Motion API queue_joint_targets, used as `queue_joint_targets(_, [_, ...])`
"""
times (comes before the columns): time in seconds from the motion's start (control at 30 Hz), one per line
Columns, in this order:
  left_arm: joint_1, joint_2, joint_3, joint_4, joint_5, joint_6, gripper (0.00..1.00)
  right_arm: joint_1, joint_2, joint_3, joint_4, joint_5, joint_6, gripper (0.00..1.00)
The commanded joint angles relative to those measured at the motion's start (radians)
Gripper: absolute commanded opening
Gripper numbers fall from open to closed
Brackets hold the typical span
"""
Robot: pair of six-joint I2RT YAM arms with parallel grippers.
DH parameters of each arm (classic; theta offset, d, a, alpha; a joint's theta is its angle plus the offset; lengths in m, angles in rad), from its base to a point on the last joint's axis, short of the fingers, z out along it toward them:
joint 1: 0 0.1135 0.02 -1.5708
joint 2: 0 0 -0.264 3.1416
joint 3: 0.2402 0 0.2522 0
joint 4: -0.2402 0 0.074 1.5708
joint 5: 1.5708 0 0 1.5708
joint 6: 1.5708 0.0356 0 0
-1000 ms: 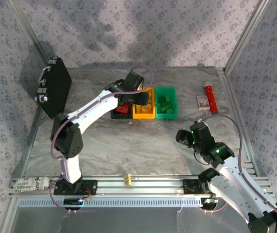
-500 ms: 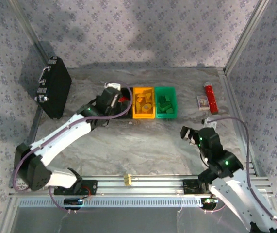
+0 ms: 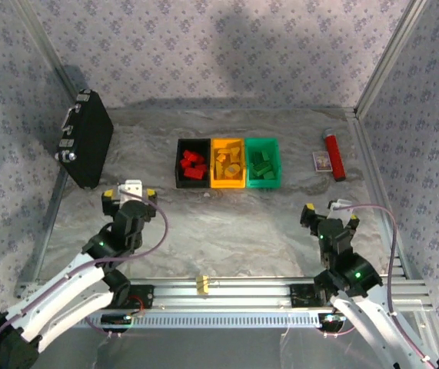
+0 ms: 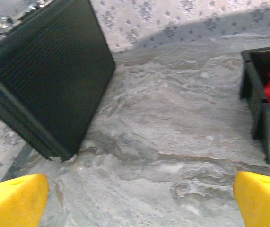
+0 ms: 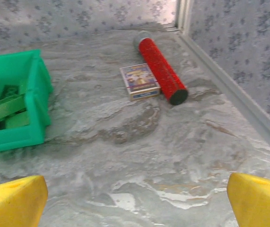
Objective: Sort the legos into containers by color
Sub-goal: Reset both arms
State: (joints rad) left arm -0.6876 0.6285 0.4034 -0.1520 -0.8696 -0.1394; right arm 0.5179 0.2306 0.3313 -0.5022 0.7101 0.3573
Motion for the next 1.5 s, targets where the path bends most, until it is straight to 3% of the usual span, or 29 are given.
queue_joint_targets(0.0, [0.005, -0.024, -0.041, 0.033, -0.075, 0.002, 1.00, 0.003, 0.030, 0.001, 0.040, 0.125, 0.001, 0.99])
queue_joint_targets(0.3, [0.053, -0.017, -0.129, 0.166, -0.102, 0.090, 1.00, -0.004, 0.112, -0.117, 0.305, 0.214, -0.182, 0.99])
queue_joint_targets(0.37, [0.087, -0.025, -0.180, 0.179, -0.074, 0.059, 1.00, -0.023, 0.131, -0.172, 0.358, 0.197, -0.186, 0.99])
queue_joint_targets(0.4, [0.096, -0.038, -0.208, 0.180, -0.049, 0.046, 1.00, -0.028, 0.129, -0.150, 0.278, 0.158, -0.147, 0.99])
queue_joint_targets(0.5, [0.106, -0.109, -0.231, 0.162, -0.061, 0.039, 1.00, -0.036, 0.132, -0.149, 0.277, 0.167, -0.129, 0.99])
queue_joint_targets(0.67, [0.171, -0.157, -0.251, 0.176, -0.020, 0.037, 1.00, -0.102, 0.175, -0.174, 0.398, 0.140, -0.153, 0.99])
queue_joint_targets(0.83, [0.272, -0.038, -0.261, 0.340, 0.065, 0.045, 1.00, -0.208, 0.300, -0.218, 0.655, 0.087, -0.191, 0.99])
queue_joint_targets(1.03, [0.406, 0.208, -0.210, 0.504, 0.202, 0.031, 1.00, -0.370, 0.538, -0.220, 0.915, 0.004, -0.156, 0.99])
queue_joint_targets(1.2, [0.435, 0.342, -0.249, 0.788, 0.220, 0.053, 1.00, -0.385, 0.759, -0.175, 1.092, -0.033, -0.192, 0.99])
queue_joint_targets(1.3, [0.444, 0.405, -0.261, 0.899, 0.218, 0.071, 1.00, -0.389, 0.861, -0.213, 1.311, -0.059, -0.193, 0.99])
queue_joint_targets(1.47, [0.447, 0.496, -0.273, 1.055, 0.220, 0.110, 1.00, -0.398, 0.967, -0.198, 1.434, -0.076, -0.216, 0.99])
